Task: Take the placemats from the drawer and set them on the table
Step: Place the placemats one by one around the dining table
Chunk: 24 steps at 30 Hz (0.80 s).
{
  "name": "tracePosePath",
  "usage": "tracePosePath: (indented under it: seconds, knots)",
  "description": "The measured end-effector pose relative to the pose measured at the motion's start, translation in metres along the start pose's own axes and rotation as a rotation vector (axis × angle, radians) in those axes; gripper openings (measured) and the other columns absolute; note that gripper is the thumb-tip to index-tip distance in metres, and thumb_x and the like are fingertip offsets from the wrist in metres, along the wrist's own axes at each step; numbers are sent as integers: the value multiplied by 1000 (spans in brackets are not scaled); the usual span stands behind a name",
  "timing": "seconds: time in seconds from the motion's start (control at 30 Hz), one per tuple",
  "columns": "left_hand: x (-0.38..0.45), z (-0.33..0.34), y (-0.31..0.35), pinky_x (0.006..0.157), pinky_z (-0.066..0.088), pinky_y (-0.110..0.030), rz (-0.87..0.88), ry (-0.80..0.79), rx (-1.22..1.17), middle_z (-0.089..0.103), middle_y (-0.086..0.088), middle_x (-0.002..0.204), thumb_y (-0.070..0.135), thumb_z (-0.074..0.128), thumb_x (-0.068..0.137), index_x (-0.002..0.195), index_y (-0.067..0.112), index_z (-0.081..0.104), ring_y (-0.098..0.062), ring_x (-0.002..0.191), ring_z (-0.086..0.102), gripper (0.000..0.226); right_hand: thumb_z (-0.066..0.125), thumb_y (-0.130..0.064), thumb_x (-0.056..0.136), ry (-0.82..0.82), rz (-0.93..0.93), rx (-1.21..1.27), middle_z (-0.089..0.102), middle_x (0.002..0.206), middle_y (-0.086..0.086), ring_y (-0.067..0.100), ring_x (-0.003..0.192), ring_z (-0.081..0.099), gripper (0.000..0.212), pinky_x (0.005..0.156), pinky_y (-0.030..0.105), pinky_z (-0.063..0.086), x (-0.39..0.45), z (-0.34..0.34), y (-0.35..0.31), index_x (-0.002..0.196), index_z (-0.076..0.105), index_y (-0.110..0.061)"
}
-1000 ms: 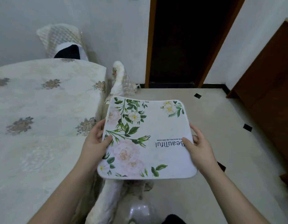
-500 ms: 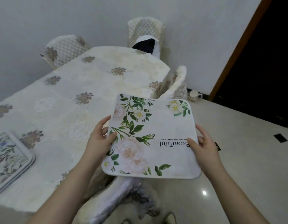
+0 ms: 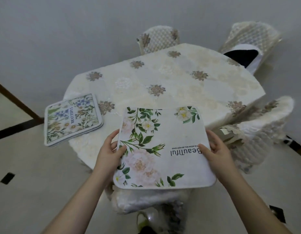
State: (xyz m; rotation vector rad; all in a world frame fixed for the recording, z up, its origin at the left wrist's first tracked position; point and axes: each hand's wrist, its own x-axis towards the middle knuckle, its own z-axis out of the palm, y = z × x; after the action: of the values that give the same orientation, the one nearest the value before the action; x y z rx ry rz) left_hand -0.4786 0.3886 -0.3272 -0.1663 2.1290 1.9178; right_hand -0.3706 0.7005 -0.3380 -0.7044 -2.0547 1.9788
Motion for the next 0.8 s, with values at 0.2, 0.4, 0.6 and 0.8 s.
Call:
tracePosePath:
  seconds: [0.2,0.4,0.6,0.8]
  knots:
    - [34,-55,-10,82,56,-64,-11,103,-45,77,2,104,6,63,96,137,42,50,-29,94,74,57,61,-8,94,-107,19,-57,73,110,3,20,89,73,53,70,38,60,46,67,-13,139,47,-31]
    - [64,-83,-20,83,59,-55,-31,123,-50,76,0,103,4,66,93,136,37,51,-24,91,75,57,60,-13,95,-164,72,-126,66,121,9,24,100,70,50,75,40,60,78,109,-10,138,45,-35]
    - [89,-86,-35,83,59,-54,-81,169,-75,76,-2,100,-2,66,91,136,35,51,-23,91,74,60,54,-12,98,-206,128,-215,75,102,-3,21,87,73,47,78,47,58,107,127,-2,138,41,-33]
    - [114,-65,-55,77,61,-48,-140,212,-58,75,-7,102,-4,62,92,137,30,48,-21,85,74,58,52,-15,99,-243,225,-260,70,114,2,20,89,71,35,75,42,57,148,132,24,132,45,-24]
